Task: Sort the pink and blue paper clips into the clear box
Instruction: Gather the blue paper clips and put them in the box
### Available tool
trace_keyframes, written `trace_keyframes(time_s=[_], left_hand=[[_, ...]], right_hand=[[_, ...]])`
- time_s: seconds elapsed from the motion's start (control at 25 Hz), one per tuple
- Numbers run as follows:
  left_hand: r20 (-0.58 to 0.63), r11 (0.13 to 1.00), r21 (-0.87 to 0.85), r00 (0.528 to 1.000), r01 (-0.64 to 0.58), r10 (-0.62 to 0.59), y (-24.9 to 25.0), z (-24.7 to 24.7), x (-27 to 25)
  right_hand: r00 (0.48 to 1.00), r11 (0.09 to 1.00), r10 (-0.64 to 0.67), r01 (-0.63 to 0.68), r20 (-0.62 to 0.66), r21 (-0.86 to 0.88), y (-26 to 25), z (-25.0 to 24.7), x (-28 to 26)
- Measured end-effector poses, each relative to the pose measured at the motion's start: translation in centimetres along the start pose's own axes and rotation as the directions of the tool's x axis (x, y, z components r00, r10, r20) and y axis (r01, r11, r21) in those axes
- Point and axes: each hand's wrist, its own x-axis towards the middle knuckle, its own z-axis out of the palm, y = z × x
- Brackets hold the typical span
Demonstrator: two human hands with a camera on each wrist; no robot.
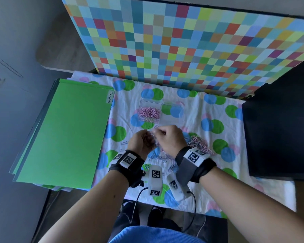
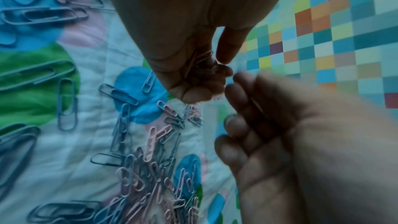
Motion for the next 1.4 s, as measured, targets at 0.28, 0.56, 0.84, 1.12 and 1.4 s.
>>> trace_keyframes(time_s=[0.28, 0.56, 0.84, 1.12, 1.4], left_hand=[[0.097, 0.130, 0.979, 0.917, -0.158, 0.387, -0.1, -0.4, 1.3], [0.281, -0.265, 0.945, 0.896, -0.195, 0.344, -1.4, -0.9, 1.9], [0.282, -0.233, 0.950, 0.885, -0.206, 0.370, -1.1, -1.8, 0.8], [0.114, 0.244, 0.942, 0.905, -0.229, 0.409, -0.8, -2.9, 0.8], [-0.114, 0.962, 0.269, 0.990, -0.047, 0.080, 0.4, -2.9, -0.6]], right_hand=[[0.998, 0.970, 0.070, -0.066, 0.006, -0.232, 5.0, -2.8, -0.5], [0.995, 0.921, 0.015, 0.024, 0.097, -0.388, 5.0, -0.7, -1.1], [0.980, 0.895, 0.146, -0.070, 0.139, -0.440, 4.8, 0.9, -0.4], [0.981, 0.895, 0.084, 0.004, 0.177, -0.446, 4.5, 0.5, -1.0], [0.985, 0.899, 0.062, 0.015, 0.161, -0.438, 5.0, 0.0, -2.2]])
